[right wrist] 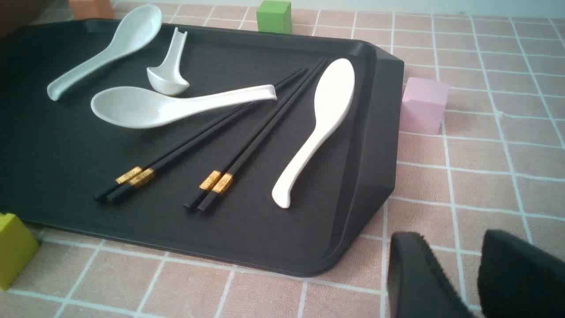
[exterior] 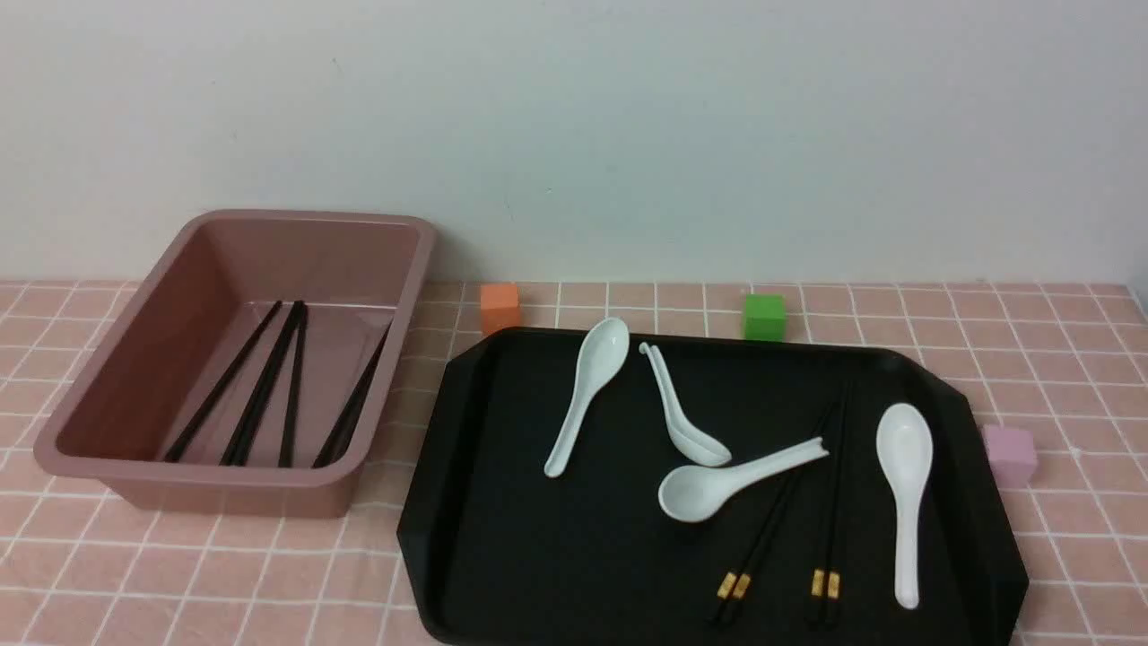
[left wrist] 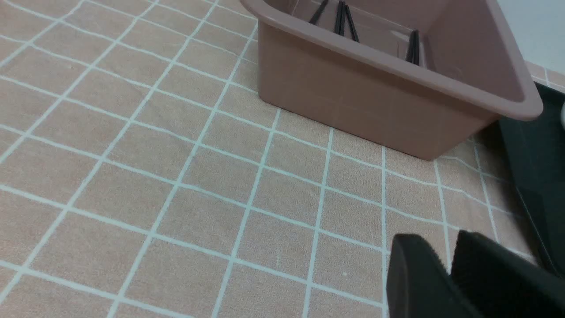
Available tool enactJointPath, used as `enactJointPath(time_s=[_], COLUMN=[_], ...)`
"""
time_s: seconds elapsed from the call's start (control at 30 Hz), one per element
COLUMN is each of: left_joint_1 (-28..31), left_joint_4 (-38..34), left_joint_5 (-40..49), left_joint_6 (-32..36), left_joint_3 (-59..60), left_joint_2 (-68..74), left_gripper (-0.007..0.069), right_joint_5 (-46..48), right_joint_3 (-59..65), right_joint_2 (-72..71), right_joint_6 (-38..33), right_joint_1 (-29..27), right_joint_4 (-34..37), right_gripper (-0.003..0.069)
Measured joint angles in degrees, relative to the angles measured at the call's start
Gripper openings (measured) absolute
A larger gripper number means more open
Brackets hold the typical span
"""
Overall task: On pink tablecloth take chopsticks from black tray and put them in box.
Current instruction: 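Move the gripper over the chopsticks on the black tray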
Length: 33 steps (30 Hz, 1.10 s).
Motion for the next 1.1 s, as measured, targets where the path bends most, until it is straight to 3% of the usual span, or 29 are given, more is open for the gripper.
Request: enactJointPath(time_s=[0.93, 1.1], left_joint_1=[0.0, 0.0], left_joint_4=[0.0, 0.0], left_joint_5=[0.0, 0.0], left_joint_6=[0.0, 0.0], left_joint_3=[0.0, 0.0], left_joint_2=[0.0, 0.0], left_gripper=[0.0167, 0.0174], right_joint_5=[-0.6, -4.8], right_joint_3=[0.0, 0.6], right_joint_2=[0.0, 0.0], right_joint_6=[0.2, 6.5], right_joint_1=[0.0, 0.0], right_joint_4=[0.2, 11.8], right_gripper=[0.0240, 0.0240])
